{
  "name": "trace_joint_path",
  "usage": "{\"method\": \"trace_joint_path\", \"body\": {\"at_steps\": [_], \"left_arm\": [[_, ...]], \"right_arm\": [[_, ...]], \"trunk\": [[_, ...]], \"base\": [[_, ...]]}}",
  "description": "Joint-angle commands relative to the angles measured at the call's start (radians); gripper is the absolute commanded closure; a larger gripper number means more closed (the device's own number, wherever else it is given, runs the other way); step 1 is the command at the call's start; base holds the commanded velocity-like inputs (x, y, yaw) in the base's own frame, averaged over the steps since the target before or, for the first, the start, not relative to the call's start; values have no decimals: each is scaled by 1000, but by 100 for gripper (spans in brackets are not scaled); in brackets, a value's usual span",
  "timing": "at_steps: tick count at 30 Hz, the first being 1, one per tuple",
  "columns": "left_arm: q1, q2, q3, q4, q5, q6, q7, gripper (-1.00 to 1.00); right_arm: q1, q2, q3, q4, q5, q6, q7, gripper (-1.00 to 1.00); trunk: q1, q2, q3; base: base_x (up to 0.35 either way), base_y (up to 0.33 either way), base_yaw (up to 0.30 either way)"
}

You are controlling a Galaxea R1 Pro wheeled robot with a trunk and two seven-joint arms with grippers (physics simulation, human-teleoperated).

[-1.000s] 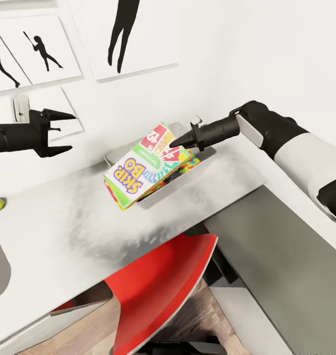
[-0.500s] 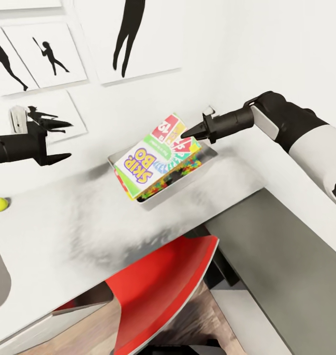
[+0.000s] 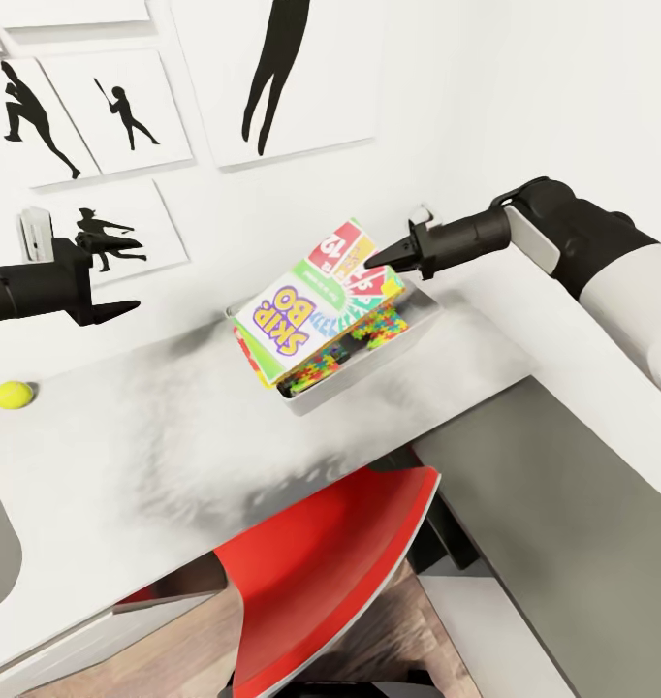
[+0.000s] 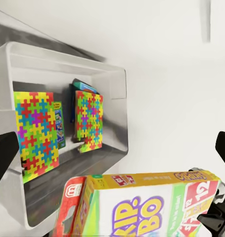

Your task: Put all the toys in the child's room - the three board games (two on the bed and one on the table), the two jigsaw puzzles on the table, and the tennis ball on the table - inside the toy box on the table in the child's room.

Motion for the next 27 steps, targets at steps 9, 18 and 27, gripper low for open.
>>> {"method": "trace_joint_path", "body": {"at_steps": [9, 18, 27], "left_arm": [[-1, -4, -5, 0, 8, 9, 11, -100], [-2, 0, -14, 16, 8, 9, -47, -100], [-3, 1, -88, 66, 8, 10, -62, -100]], "right_arm": [[1, -46, 7, 3, -4, 6, 1, 100], [4, -54, 5, 4, -4, -1, -55, 100], [4, -75, 4, 2, -5, -5, -61, 100]], "trunk": [[1, -2, -2], [1, -2, -2], [1, -2, -2]], "base": [[0, 0, 28], [0, 0, 246], [0, 0, 292]]}}
